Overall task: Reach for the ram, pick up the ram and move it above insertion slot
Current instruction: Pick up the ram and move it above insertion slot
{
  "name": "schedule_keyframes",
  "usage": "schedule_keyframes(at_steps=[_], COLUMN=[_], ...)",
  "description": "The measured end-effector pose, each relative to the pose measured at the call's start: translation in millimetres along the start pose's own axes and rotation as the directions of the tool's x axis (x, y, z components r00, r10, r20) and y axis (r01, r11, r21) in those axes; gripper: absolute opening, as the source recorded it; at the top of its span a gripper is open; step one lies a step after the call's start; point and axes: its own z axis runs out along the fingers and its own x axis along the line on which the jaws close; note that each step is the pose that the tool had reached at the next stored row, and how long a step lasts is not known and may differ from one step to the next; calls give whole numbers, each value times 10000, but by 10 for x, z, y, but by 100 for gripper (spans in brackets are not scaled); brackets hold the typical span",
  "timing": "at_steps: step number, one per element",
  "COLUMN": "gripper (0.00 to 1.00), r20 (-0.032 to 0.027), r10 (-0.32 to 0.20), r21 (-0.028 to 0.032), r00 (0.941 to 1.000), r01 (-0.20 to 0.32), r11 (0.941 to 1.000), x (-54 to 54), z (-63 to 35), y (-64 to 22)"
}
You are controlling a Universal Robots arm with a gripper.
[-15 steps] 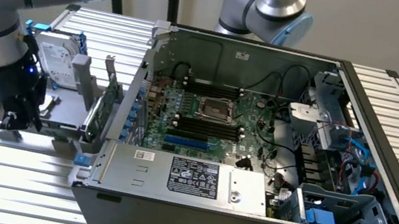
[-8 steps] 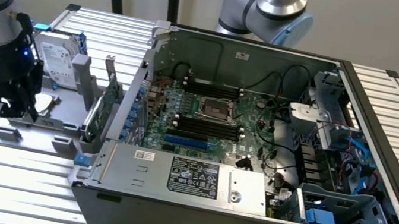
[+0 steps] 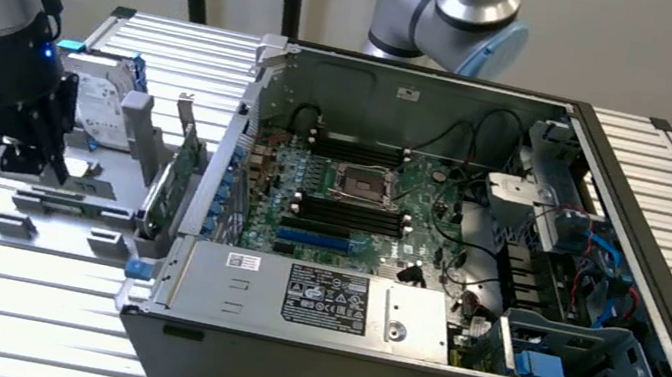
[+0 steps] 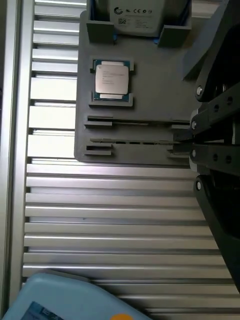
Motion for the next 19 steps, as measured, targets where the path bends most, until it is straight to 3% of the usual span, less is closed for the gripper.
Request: schedule_keyframes(at_steps=[19], gripper=[13], r20=[53], r10=[-115], r21=[-55], r00=[9999], r01=[115], r11=[9999], x=[-9], z=[-887], y=[-577])
